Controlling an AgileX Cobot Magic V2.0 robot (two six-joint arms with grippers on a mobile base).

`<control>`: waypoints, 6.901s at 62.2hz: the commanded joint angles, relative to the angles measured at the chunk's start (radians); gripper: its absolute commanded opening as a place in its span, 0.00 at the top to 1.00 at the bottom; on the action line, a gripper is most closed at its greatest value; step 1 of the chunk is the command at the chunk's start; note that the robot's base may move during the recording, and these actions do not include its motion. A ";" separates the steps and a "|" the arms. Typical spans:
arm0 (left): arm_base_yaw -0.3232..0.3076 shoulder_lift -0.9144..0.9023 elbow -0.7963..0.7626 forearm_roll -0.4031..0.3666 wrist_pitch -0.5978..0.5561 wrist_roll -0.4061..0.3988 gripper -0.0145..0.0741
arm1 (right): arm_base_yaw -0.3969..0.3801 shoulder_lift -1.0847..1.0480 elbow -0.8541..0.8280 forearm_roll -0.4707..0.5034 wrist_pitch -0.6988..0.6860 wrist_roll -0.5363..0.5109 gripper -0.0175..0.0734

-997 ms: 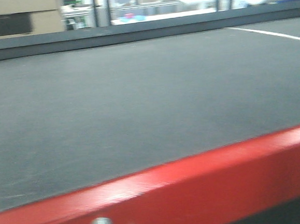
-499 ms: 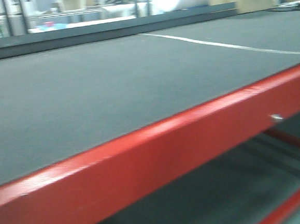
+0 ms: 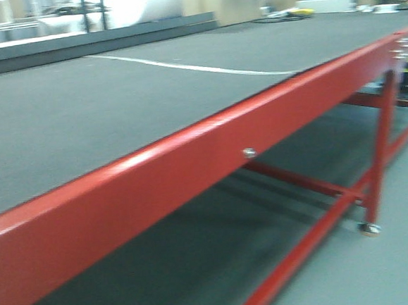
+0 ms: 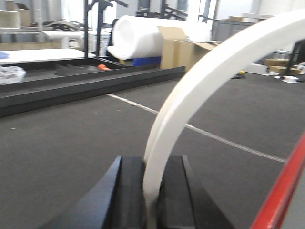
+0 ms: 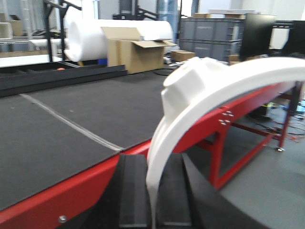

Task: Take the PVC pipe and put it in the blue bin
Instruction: 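Drive the base away from the table holding the clamp in both grippers, then drive the base toward the steel shelf of blue bins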

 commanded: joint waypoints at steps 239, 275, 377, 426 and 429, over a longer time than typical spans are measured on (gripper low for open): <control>0.002 -0.004 -0.008 0.001 -0.031 -0.005 0.96 | -0.007 -0.005 -0.001 -0.013 -0.017 -0.001 0.99; 0.002 -0.004 -0.008 0.001 -0.031 -0.005 0.96 | -0.007 -0.005 -0.001 -0.013 -0.017 -0.001 0.99; 0.002 -0.004 -0.008 0.001 -0.031 -0.005 0.96 | -0.007 -0.005 -0.001 -0.013 -0.017 -0.001 0.99; 0.002 -0.004 -0.008 0.001 -0.031 -0.005 0.96 | -0.007 -0.005 -0.001 -0.013 -0.017 -0.001 0.99; 0.002 -0.004 -0.008 0.001 -0.031 -0.005 0.96 | -0.007 -0.005 -0.001 -0.013 -0.017 -0.001 0.99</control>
